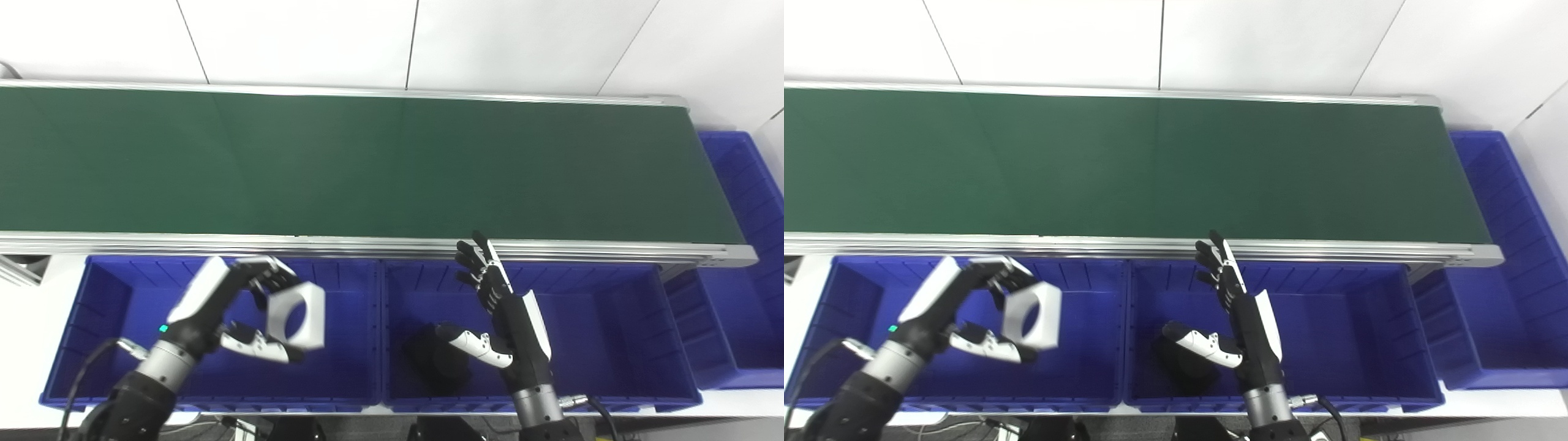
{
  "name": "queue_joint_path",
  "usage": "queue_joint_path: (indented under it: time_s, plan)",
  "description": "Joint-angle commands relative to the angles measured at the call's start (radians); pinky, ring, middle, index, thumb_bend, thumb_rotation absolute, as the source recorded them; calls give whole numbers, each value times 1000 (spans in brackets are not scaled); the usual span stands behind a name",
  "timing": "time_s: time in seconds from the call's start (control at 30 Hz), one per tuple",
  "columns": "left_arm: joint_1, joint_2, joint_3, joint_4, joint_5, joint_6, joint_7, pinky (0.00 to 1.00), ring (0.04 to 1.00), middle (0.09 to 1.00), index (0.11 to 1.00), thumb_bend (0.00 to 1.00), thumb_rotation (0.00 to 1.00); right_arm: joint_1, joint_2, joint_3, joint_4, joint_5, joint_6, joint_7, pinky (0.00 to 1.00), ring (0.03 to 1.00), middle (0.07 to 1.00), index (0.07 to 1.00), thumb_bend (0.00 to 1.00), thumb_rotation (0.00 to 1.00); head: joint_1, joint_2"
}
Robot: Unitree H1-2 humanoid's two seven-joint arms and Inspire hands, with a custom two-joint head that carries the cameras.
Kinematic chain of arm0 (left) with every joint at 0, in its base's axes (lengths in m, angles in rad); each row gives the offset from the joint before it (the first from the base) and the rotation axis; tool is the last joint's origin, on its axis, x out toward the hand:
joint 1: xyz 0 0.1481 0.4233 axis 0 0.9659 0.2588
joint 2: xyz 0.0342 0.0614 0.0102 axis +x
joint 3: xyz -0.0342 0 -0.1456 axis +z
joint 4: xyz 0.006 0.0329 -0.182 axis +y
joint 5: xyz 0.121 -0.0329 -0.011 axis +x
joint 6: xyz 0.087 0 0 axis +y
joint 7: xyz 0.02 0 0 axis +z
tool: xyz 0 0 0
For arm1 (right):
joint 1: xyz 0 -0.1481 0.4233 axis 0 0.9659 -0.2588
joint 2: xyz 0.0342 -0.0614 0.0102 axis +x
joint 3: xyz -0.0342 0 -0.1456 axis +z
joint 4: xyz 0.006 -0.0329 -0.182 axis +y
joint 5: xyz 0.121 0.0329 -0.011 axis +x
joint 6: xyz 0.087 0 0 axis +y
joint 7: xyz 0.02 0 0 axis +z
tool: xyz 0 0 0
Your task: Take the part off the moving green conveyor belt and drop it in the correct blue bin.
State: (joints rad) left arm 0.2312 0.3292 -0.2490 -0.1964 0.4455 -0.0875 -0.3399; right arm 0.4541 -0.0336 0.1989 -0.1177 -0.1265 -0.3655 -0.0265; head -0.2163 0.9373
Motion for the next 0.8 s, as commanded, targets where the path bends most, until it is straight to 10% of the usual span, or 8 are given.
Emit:
queue_joint_path:
  time_s: [0.0, 0.03, 0.23, 0.27, 0.37, 0.77]
  plan:
    - [-29, 11, -18, -47, 49, 35, -15, 352, 376, 483, 569, 489, 0, 5, 3, -2, -36, 13, -12, 11, 847, 904, 920, 991, 830, 511, 2, -4]
    - [-35, 12, -34, -50, 82, 58, -28, 485, 572, 587, 515, 503, 21, 7, 3, -3, -39, 14, -6, 13, 844, 906, 917, 988, 838, 525, 2, -4]
    - [-54, 26, -91, -68, 202, 147, -80, 589, 688, 726, 499, 504, 51, 13, 5, -6, -42, 20, -4, 22, 840, 912, 920, 984, 843, 526, 4, -8]
    - [-56, 28, -95, -69, 214, 158, -89, 624, 744, 782, 669, 591, 104, 13, 5, -6, -40, 23, -6, 23, 840, 907, 921, 985, 845, 520, 4, -8]
    - [-64, 49, -120, -62, 264, 155, -104, 695, 829, 882, 817, 695, 264, 12, 6, -7, -36, 18, -14, 22, 830, 897, 918, 984, 838, 518, 6, -13]
    - [-43, 41, -78, -59, 138, 125, -91, 815, 924, 961, 957, 888, 373, 13, 5, -4, -28, 24, -14, 26, 815, 904, 926, 983, 857, 516, 4, -35]
